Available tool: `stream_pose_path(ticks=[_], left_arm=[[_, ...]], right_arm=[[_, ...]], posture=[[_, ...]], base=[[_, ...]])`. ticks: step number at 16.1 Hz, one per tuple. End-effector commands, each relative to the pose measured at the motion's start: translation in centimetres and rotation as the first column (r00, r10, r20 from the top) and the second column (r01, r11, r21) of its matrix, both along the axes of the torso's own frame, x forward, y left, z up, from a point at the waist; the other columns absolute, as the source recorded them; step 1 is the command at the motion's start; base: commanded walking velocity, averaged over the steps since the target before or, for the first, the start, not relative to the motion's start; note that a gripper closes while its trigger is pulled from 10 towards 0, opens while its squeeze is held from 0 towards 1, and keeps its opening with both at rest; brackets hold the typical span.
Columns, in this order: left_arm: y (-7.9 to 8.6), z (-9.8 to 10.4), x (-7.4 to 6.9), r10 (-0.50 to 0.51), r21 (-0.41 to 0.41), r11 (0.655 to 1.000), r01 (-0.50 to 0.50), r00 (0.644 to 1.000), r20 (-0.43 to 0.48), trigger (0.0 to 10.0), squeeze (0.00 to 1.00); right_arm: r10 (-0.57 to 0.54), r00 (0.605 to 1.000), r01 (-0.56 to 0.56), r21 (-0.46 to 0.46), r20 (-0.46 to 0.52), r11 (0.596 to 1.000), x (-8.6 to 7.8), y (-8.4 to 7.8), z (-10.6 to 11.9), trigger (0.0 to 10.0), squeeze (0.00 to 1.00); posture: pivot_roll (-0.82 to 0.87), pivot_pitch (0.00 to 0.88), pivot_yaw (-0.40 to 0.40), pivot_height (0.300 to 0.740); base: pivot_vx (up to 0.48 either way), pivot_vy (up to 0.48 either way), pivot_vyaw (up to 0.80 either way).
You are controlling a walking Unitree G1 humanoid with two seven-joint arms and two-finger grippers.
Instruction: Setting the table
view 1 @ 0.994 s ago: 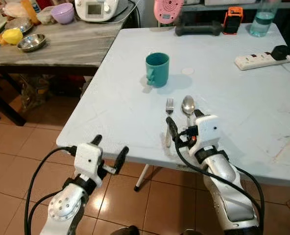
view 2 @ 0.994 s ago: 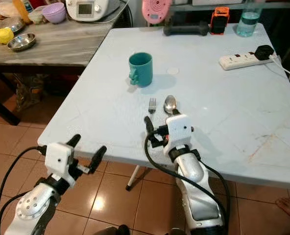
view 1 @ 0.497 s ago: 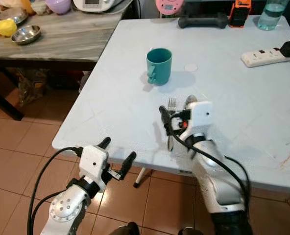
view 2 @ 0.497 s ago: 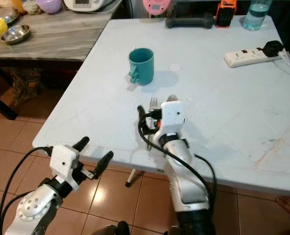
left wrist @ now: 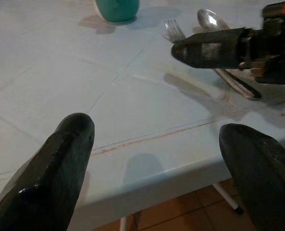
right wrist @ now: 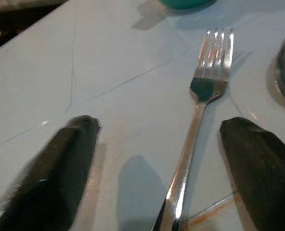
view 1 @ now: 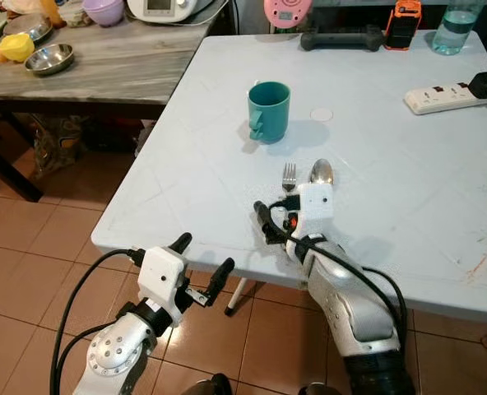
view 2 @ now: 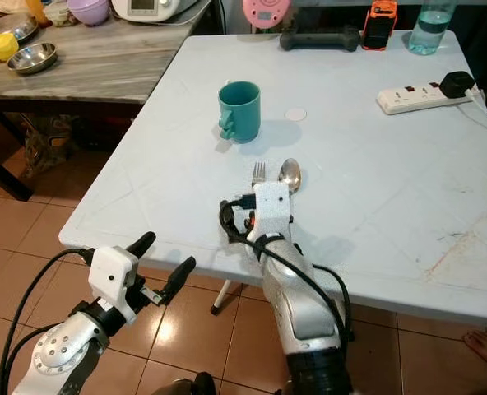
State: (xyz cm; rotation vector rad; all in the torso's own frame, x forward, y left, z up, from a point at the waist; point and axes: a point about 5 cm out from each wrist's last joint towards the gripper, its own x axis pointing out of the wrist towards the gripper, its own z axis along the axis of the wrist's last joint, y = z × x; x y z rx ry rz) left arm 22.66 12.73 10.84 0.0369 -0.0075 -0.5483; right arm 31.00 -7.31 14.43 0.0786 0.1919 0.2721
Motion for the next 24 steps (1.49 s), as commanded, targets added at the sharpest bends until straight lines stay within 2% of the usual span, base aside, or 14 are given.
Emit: stream_pose_path(ticks=[1,2,4,6,7,9,13,19,24], left_arm=[[0.3,-0.1,-0.3,0.001,0.01,1.0,-0.001,1.0,-0.015,10.0,0.0],[0.3,-0.1,-0.3,0.0,0.01,1.0,0.0,1.0,-0.014,10.0,0.0],[0.2,-0.1,-0.2,-0.002,0.01,1.0,0.002,1.0,-0.014,10.0,0.0],[0.2,-0.1,-0.2,-0.005,0.007,1.0,0.005,1.0,-0.015,10.0,0.0],[0.2,-0.1,-0.2,-0.007,0.004,1.0,0.007,1.0,-0.017,10.0,0.0],[0.1,0.1,-0.1,-0.016,-0.004,1.0,0.016,1.0,-0.007,10.0,0.0],[-0.4,0.7,-0.1,-0.09,-0.041,0.995,0.089,0.996,-0.009,10.0,0.0],[-0.7,0.6,-0.2,-0.108,-0.059,0.992,0.107,0.994,-0.021,10.0,0.0],[-0.8,0.5,-0.1,-0.107,-0.068,0.992,0.105,0.994,-0.028,10.0,0.0]], right_arm=[[-0.018,0.997,0.015,-0.046,-0.079,0.999,-0.2,0.1,-1.3,1.3,0.0],[-0.04,0.995,0.035,-0.057,-0.091,0.998,-0.2,-0.2,-1.4,1.1,0.0],[-0.099,0.987,0.091,-0.065,-0.126,0.994,0.0,-1.0,-1.7,0.0,0.0],[-0.134,0.981,0.118,-0.115,-0.143,0.986,0.2,-1.5,-1.9,0.0,0.0],[-0.185,0.972,0.159,-0.175,-0.143,0.972,0.5,-1.9,-1.8,0.0,0.0],[-0.22,0.964,0.189,-0.199,-0.15,0.962,0.9,-2.4,-1.7,0.0,0.0],[-0.232,0.956,0.193,-0.214,-0.177,0.958,1.1,-3.0,-2.3,0.0,0.0],[-0.308,0.93,0.245,-0.289,-0.202,0.926,1.0,-4.2,-3.2,0.0,0.0],[-0.327,0.917,0.262,-0.271,-0.229,0.926,1.1,-4.7,-3.4,0.0,0.0]], posture=[[-0.13,0.183,0.129,0.74],[-0.13,0.184,0.13,0.74],[-0.13,0.183,0.132,0.74],[-0.13,0.182,0.131,0.74],[-0.13,0.181,0.131,0.74],[-0.13,0.181,0.131,0.74],[-0.13,0.175,0.126,0.74],[-0.13,0.18,0.13,0.74],[-0.14,0.18,0.132,0.74]], base=[[0.0,0.0,0.0],[0.0,0.0,0.0],[0.0,0.0,0.0],[0.0,0.0,0.0],[0.0,0.0,0.0],[0.0,0.0,0.0],[0.0,0.0,0.0],[0.0,0.0,0.0],[0.0,0.0,0.0]])
